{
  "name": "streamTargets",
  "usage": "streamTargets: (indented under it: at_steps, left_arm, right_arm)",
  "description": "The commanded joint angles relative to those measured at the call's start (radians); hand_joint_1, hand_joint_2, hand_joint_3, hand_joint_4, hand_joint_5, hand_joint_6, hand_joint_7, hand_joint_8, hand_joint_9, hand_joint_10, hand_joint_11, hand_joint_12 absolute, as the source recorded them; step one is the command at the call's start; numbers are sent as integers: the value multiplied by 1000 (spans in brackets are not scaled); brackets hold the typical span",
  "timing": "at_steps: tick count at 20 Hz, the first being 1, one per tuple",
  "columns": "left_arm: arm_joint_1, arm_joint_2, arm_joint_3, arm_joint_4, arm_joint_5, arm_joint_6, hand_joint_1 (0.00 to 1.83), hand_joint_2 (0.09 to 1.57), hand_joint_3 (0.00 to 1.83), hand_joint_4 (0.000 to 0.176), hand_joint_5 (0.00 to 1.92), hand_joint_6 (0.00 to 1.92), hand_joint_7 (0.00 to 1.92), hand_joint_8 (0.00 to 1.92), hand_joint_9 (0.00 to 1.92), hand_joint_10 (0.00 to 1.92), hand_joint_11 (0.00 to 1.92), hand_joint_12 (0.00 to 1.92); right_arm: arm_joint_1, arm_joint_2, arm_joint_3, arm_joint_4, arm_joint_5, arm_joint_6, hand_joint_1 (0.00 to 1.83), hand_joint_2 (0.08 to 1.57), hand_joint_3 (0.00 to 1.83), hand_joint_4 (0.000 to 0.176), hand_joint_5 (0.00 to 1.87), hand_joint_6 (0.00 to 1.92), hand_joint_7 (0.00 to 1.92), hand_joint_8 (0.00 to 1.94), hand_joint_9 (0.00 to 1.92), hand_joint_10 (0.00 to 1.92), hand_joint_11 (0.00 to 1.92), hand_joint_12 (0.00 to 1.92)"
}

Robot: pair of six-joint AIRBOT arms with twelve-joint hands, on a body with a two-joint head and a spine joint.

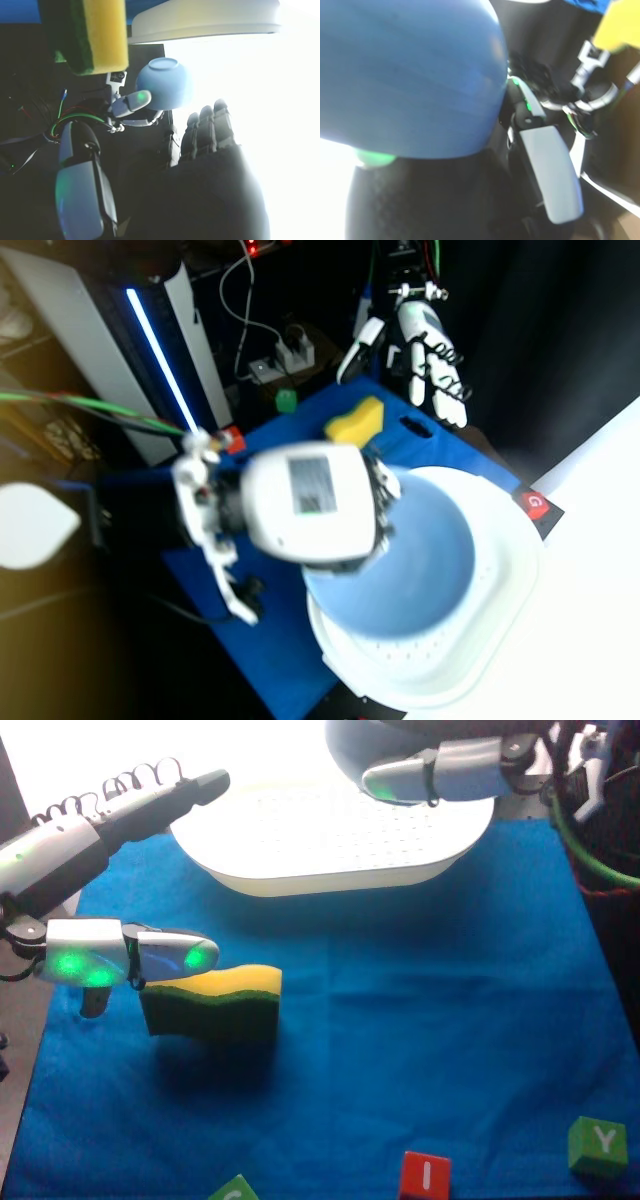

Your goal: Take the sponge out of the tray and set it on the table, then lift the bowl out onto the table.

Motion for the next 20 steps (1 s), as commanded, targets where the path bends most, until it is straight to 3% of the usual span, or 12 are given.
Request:
streamTargets:
  at_steps: [1, 3, 5, 7, 8, 9, 10, 12, 13, 15, 19, 20]
  left_arm:
    - [0, 9, -1, -22, -138, -8, 575, 952, 3, 176, 53, 3, 31, 4, 9, 3, 30, 14]
    - [11, 20, -8, -36, -153, -7, 583, 933, 0, 176, 74, 10, 57, 12, 33, 11, 65, 29]
    - [19, 33, -11, -51, -171, -6, 594, 924, 0, 176, 95, 1, 124, 9, 94, 11, 106, 57]
    - [21, 43, -13, -61, -182, 4, 602, 918, 0, 176, 113, 7, 140, 11, 106, 12, 106, 58]
    - [26, 49, -17, -73, -198, 8, 621, 891, 0, 165, 125, 10, 129, 5, 84, 2, 92, 51]
    - [31, 52, -19, -84, -215, 10, 623, 876, 0, 132, 128, 10, 125, 3, 72, 0, 101, 55]
    - [36, 55, -22, -97, -229, 14, 667, 888, 0, 124, 133, 10, 82, 0, 18, 0, 62, 38]
    - [38, 57, -23, -110, -233, 26, 673, 960, 17, 101, 110, 0, 79, 4, 25, 6, 38, 28]
    - [39, 57, -23, -111, -233, 26, 677, 975, 18, 102, 112, 1, 90, 7, 32, 8, 35, 27]
    - [38, 57, -25, -111, -238, 26, 671, 972, 10, 117, 121, 4, 99, 7, 30, 4, 41, 29]
    - [38, 57, -26, -111, -239, 26, 620, 966, 2, 131, 124, 3, 102, 4, 38, 4, 61, 39]
    - [39, 57, -26, -111, -240, 26, 643, 966, 2, 129, 123, 2, 103, 3, 42, 5, 53, 36]
  right_arm:
    - [18, 15, -8, 66, 92, 2, 775, 1501, 0, 0, 824, 1921, 1514, 1941, 1685, 1921, 1686, 1921]
    - [10, 66, -87, 62, 110, -22, 712, 1514, 3, 0, 786, 1921, 1514, 1941, 1682, 1921, 1679, 1921]
    - [-20, 126, -172, 61, 114, -68, 822, 1544, 4, 0, 891, 1921, 1561, 1941, 1730, 1921, 1734, 1921]
    - [-65, 166, -223, 61, 119, -75, 945, 1488, 0, 0, 805, 1921, 1508, 1941, 1695, 1921, 1724, 1921]
    - [-99, 181, -246, 61, 125, -75, 1045, 1452, 0, 0, 755, 1921, 1427, 1941, 1649, 1921, 1702, 1921]
    - [-123, 185, -259, 61, 125, -75, 1070, 1452, 0, 11, 666, 1921, 1410, 1941, 1635, 1921, 1686, 1921]
    - [-150, 185, -268, 61, 126, -75, 828, 1509, 14, 34, 616, 1921, 1449, 1941, 1659, 1921, 1701, 1921]
    - [-193, 173, -273, 62, 125, -75, 633, 1542, 6, 0, 751, 1921, 1498, 1941, 1692, 1921, 1718, 1921]
    - [-213, 163, -271, 60, 125, -75, 639, 1561, 14, 0, 801, 1921, 1526, 1941, 1713, 1921, 1744, 1921]
    - [-256, 131, -238, 56, 124, -31, 554, 1571, 27, 0, 685, 1921, 1467, 1941, 1653, 1921, 1723, 1921]
    - [-312, 97, -199, 58, 113, 4, 968, 1442, 0, 0, 757, 1921, 1441, 1941, 1624, 1921, 1687, 1921]
    - [-318, 97, -200, 58, 110, 4, 747, 1483, 9, 0, 846, 1921, 1461, 1941, 1628, 1921, 1691, 1921]
